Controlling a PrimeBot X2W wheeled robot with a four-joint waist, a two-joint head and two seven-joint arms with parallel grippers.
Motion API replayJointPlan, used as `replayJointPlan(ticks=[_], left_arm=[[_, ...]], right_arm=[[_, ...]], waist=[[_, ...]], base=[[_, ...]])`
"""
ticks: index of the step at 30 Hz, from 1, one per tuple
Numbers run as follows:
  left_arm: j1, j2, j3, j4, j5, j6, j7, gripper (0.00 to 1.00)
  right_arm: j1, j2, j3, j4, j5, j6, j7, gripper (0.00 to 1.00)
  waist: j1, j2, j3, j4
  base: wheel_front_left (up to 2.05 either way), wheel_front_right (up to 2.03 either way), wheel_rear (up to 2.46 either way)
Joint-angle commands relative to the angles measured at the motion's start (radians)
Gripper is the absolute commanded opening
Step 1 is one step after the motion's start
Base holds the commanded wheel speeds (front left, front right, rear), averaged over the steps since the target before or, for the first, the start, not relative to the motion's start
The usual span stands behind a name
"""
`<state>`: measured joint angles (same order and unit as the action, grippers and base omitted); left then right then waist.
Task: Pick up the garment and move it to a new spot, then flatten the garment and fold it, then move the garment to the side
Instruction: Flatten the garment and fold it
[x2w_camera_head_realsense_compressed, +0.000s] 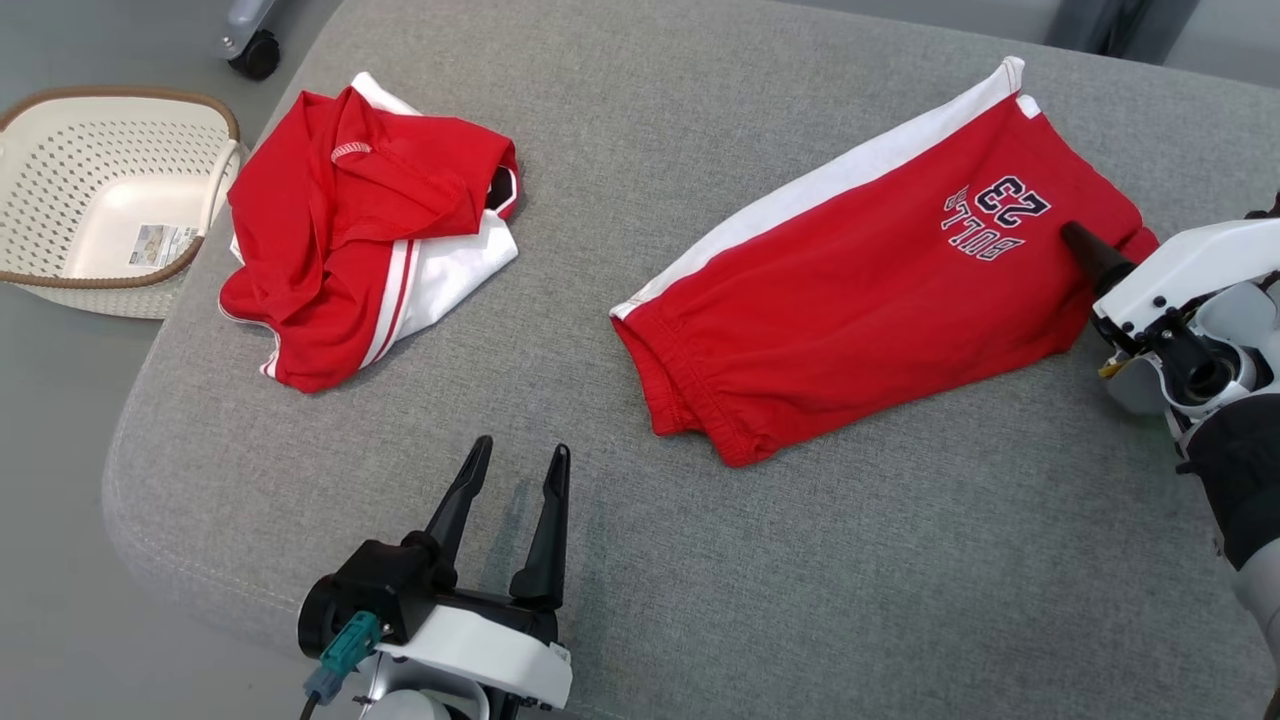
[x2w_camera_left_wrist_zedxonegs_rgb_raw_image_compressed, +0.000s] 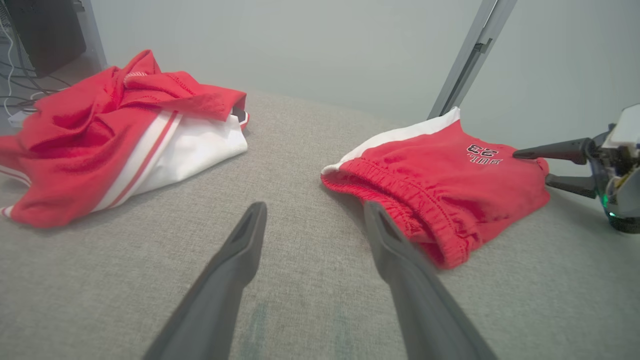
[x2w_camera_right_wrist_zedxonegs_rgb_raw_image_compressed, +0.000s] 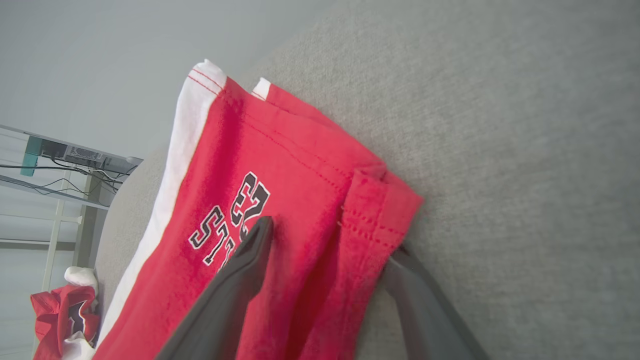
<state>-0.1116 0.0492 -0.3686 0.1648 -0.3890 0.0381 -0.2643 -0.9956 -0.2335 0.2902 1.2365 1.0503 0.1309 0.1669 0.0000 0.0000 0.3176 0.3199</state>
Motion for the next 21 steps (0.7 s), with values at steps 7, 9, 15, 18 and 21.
replayJointPlan(ticks=[7,9,15,18,21], left_arm=[[-0.028,0.003,-0.016,-0.004,-0.011,0.009,-0.001,1.00],[-0.031,0.003,-0.021,-0.003,-0.014,0.009,-0.001,1.00],[-0.033,0.003,-0.027,0.002,-0.018,0.015,-0.001,1.00],[-0.025,0.003,-0.026,0.009,-0.018,0.017,-0.001,1.00],[-0.018,0.003,-0.023,0.017,-0.015,0.012,-0.001,1.00]], right_arm=[[-0.013,-0.002,0.005,0.030,-0.002,0.000,-0.003,1.00],[-0.018,-0.002,0.008,0.032,-0.003,0.000,-0.009,1.00],[-0.018,-0.006,0.025,0.026,-0.013,0.000,-0.037,0.00],[-0.009,-0.009,0.029,0.026,-0.010,0.000,-0.057,0.00],[0.005,-0.007,0.031,0.023,-0.003,0.000,-0.066,0.00]], waist=[[0.0000,0.0000,0.020,0.018],[0.0000,0.0000,0.023,0.021],[0.0000,0.0000,0.021,0.023],[0.0000,0.0000,0.010,0.018],[0.0000,0.0000,-0.004,0.007]], base=[[0.00,0.00,0.00],[0.00,0.00,0.00],[0.00,0.00,0.00],[0.00,0.00,0.00],[0.00,0.00,0.00]])
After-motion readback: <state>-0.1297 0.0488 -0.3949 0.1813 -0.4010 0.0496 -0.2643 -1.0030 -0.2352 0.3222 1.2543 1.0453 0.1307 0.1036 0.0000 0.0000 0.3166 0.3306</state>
